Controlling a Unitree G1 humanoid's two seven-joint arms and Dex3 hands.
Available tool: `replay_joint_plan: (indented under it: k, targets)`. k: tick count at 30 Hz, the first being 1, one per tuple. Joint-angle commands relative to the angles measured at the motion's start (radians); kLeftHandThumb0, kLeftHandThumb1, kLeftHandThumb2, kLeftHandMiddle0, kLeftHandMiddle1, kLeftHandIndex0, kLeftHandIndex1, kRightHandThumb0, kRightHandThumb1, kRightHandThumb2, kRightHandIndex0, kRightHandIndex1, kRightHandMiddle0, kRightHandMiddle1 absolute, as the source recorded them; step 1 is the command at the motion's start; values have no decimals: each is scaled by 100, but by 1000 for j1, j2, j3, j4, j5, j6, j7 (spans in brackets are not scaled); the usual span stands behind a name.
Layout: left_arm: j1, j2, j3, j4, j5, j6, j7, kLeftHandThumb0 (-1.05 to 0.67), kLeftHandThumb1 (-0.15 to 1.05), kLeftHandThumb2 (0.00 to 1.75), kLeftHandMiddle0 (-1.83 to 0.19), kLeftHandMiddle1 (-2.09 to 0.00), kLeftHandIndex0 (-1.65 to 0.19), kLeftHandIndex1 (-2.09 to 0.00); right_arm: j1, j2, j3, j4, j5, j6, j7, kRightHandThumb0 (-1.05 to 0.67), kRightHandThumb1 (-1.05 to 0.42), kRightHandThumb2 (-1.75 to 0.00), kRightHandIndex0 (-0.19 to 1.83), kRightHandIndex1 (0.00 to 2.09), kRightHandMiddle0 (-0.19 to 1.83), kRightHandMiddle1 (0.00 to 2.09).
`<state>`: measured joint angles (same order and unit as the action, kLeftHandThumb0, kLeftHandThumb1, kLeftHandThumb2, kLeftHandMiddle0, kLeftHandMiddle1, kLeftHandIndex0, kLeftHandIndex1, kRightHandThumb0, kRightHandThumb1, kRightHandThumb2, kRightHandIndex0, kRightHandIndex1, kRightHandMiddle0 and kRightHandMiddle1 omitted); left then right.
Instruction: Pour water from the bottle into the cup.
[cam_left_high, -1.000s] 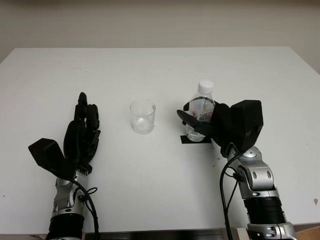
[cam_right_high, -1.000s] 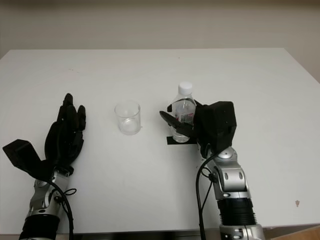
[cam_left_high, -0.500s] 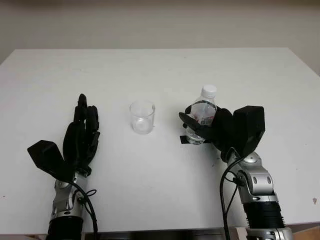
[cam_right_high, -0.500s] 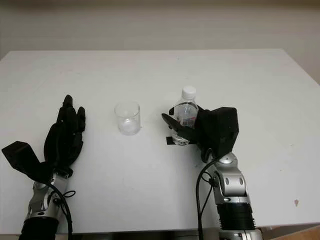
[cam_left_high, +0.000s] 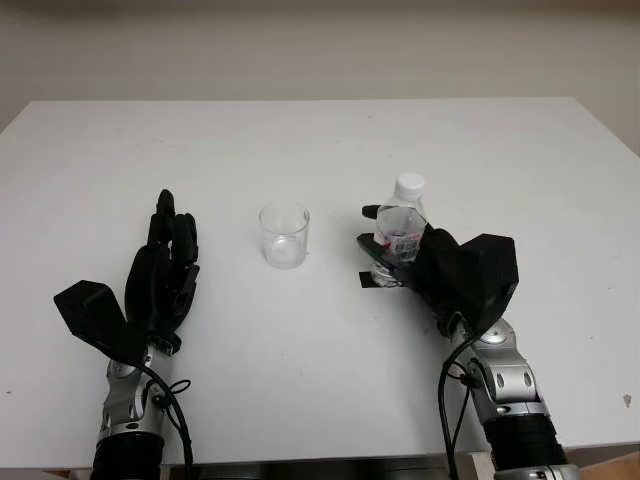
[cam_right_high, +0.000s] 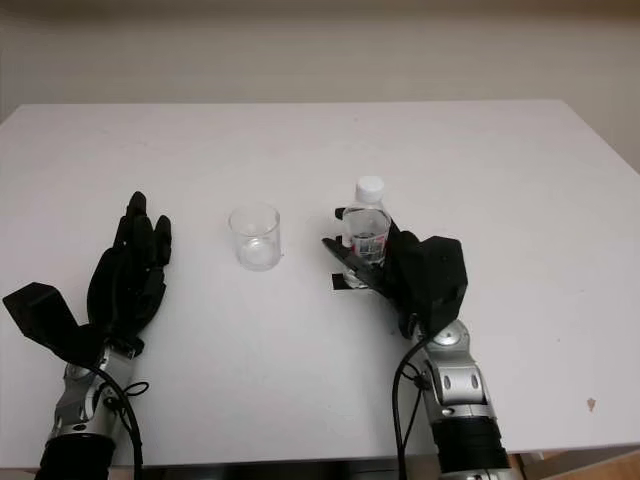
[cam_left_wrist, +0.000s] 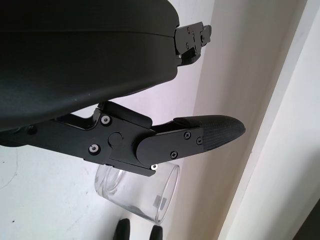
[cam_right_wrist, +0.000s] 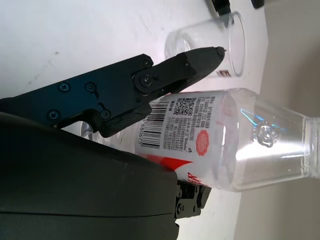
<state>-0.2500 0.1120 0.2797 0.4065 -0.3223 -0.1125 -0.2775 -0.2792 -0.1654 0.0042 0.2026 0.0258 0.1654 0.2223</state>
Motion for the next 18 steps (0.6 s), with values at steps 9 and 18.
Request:
replay_joint_plan:
  k: [9, 18]
  targets:
    - [35, 1, 4, 32, 0, 10, -2, -68, 105, 54, 16, -5, 19, -5, 11, -13, -8, 16, 9, -13, 23, -83, -94, -5, -19, 0, -19, 7]
    - [31, 8, 5, 31, 0, 17, -3, -69, 105, 54, 14, -6, 18, -5, 42, -8, -40, 11, 41, -78, 24, -83, -91, -5, -19, 0, -19, 0]
